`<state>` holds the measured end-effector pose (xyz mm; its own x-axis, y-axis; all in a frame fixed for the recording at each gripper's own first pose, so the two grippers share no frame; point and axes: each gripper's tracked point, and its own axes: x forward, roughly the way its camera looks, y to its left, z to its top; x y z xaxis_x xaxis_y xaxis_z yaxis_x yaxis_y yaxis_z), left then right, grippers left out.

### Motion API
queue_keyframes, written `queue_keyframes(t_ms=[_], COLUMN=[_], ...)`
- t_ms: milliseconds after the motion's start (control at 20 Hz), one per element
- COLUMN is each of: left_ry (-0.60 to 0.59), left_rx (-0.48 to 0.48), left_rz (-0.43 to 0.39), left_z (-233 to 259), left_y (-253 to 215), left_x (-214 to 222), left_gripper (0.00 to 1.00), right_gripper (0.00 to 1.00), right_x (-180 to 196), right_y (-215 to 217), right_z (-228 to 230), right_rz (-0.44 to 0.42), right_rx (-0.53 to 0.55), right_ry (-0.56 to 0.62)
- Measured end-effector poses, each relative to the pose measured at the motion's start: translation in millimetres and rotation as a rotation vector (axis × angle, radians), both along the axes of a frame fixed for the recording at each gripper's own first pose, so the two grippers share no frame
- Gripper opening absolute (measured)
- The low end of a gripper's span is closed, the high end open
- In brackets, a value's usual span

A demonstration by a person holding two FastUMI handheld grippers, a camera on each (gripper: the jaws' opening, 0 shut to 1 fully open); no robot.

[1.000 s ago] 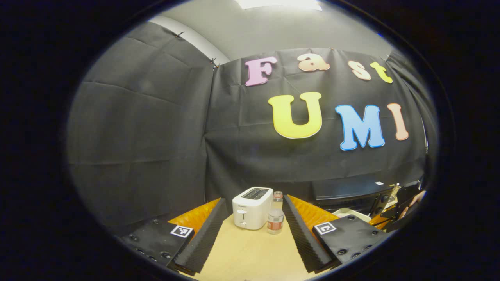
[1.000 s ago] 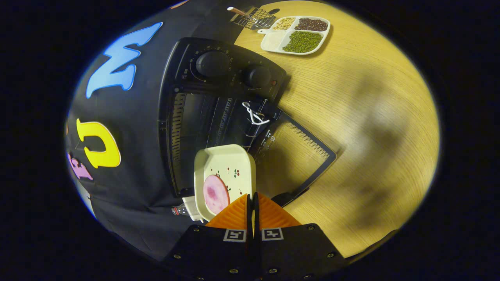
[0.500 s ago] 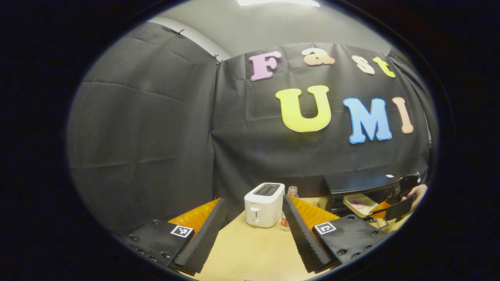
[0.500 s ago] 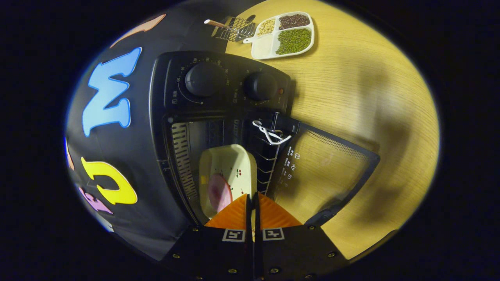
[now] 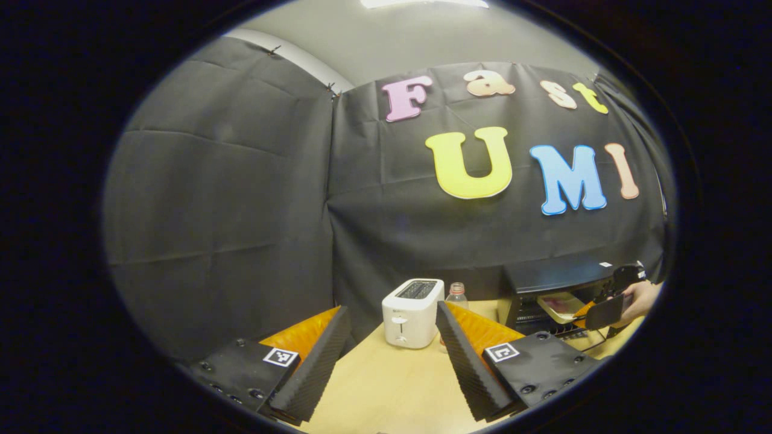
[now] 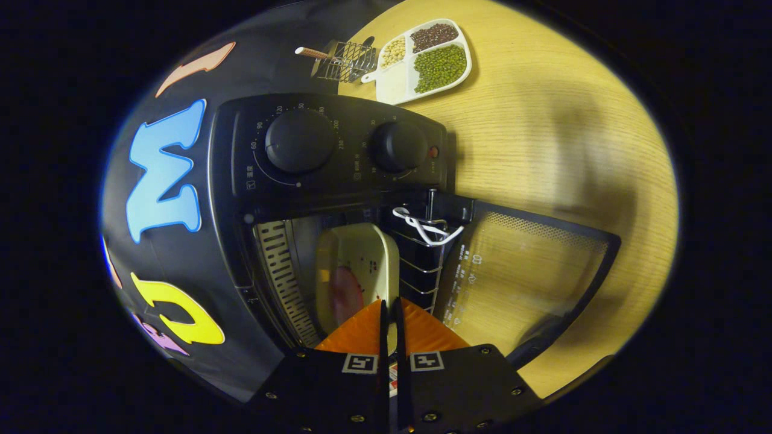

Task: Open the electric oven with the left hand, put the food in, and close the electric oven.

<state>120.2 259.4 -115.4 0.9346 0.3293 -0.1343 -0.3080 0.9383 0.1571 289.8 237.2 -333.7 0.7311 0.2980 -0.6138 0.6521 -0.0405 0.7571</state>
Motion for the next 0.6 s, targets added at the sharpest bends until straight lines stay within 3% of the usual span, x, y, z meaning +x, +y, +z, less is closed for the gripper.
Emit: queue_keyframes(t_ms=[50,100,150,250,300,350,500,600], left_ry=[0.001,0.004,0.007,-0.001,-0.006,-0.006,0.001,0.002], left_rx=[0.005,0.006,0.003,-0.005,-0.01,-0.015,-0.031,-0.058], left_rz=[-0.001,-0.002,-0.004,-0.011,-0.018,-0.029,-0.061,-0.093], left_z=[-1.2,-2.0,-4.3,-3.4,-2.2,-3.5,-11.8,-18.0], left_y=[0.1,-0.6,-1.8,-6.6,-9.7,-13.2,-27.2,-41.2], left_x=[-0.8,-0.7,0.0,0.9,2.0,4.2,9.3,14.1], left_gripper=[1.0,1.0,1.0,1.0,1.0,1.0,0.97,0.98], right_gripper=[0.02,0.19,0.26,0.57,0.92,0.97,0.97,0.97], right_x=[2.3,1.8,0.7,-7.1,-8.9,-13.4,-26.7,-38.1], right_y=[8.0,12.8,16.1,19.6,17.4,16.4,18.7,12.8], right_z=[9.3,12.4,15.5,22.1,22.8,26.8,41.7,47.6], right_rz=[0.008,0.02,0.035,0.077,0.097,0.114,0.196,0.251], right_rx=[0.045,0.078,0.099,0.107,0.09,0.071,0.089,0.04], right_ry=[-0.023,-0.033,-0.042,-0.06,-0.071,-0.083,-0.113,-0.133])
